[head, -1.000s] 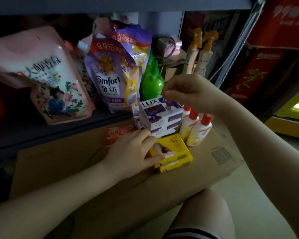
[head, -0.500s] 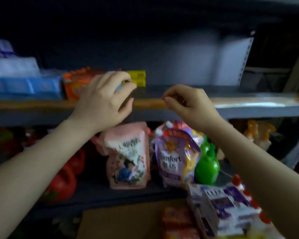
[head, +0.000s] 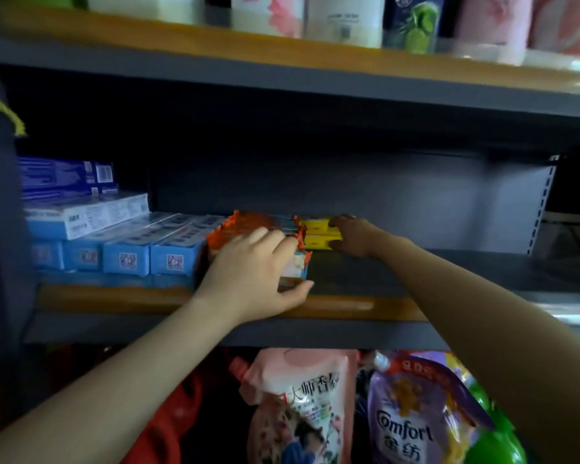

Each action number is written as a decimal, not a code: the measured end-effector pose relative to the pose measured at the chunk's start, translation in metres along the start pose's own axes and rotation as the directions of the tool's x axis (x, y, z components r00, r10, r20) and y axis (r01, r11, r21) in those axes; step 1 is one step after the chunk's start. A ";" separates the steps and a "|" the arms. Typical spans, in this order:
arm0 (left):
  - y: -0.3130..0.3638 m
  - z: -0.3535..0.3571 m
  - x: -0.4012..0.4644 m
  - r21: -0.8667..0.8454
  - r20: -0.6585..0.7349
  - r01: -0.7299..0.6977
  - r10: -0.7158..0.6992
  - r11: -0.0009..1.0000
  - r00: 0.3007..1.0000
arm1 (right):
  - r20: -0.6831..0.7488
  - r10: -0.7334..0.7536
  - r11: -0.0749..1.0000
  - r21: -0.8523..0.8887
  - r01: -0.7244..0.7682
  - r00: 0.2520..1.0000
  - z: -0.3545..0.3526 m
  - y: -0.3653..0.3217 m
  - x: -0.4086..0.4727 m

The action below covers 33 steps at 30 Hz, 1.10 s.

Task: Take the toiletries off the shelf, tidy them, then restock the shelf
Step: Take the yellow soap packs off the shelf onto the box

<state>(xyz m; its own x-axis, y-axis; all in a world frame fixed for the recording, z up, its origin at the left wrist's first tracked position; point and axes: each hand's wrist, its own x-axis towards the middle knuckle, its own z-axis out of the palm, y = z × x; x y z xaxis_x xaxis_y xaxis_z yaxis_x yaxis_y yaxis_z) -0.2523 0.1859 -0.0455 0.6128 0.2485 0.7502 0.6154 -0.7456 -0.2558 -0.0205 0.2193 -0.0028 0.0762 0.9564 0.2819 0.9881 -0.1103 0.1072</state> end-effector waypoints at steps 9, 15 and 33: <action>-0.003 0.002 0.000 -0.076 -0.056 -0.012 0.008 0.997 0.998 | 0.107 0.019 0.993 -0.120 -0.006 0.994 0.018 0.014 0.058; 0.000 0.001 0.000 -0.063 -0.053 -0.004 0.000 0.998 0.999 | -0.059 -0.003 0.989 -0.148 -0.005 0.998 0.018 0.021 0.059; 0.005 -0.006 -0.005 -0.032 -0.106 -0.046 0.043 0.998 0.994 | -0.375 -0.063 0.812 0.520 0.266 0.925 -0.044 -0.007 -0.113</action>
<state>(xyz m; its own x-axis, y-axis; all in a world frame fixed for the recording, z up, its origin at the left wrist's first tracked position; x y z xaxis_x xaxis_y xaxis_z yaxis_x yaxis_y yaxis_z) -0.2550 0.1776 -0.0469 0.5827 0.1499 0.7988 0.5701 -0.7758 -0.2703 -0.0418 0.1006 0.0066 -0.0417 0.7904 0.6111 0.8921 0.3049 -0.3335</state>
